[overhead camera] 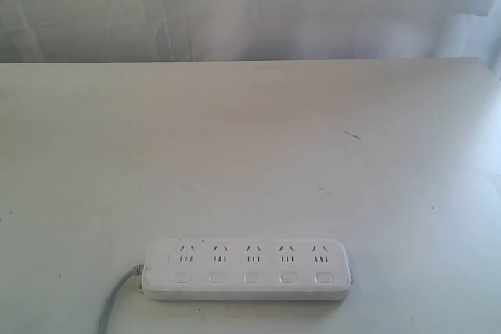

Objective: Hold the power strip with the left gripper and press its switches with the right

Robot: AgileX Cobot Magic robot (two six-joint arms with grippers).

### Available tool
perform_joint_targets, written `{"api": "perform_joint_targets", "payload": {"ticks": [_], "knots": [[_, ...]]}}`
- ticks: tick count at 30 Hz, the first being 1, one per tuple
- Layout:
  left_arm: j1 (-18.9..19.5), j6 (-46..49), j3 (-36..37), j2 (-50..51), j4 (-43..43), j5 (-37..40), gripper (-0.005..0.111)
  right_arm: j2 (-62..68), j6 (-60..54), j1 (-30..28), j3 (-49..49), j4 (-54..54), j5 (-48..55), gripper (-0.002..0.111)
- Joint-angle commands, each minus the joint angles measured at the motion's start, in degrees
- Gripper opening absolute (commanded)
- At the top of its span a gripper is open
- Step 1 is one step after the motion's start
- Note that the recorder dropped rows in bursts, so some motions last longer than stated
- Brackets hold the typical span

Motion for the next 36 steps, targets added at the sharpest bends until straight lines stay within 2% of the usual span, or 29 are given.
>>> {"api": "perform_joint_targets", "payload": {"ticks": [1,7,36], "knots": [[2.71,-0.47,0.6,-0.21,0.15,2.57,0.0,-0.32,0.26,0.22,0.06,-0.11,-0.38,0.0],[7.26,-0.47,0.6,-0.21,0.15,2.57,0.0,-0.32,0.26,0.22,0.06,-0.11,-0.38,0.0],[7.26,-0.47,0.6,-0.21,0.15,2.57,0.0,-0.32,1.3,0.22,0.06,-0.11,-0.38,0.0]]}}
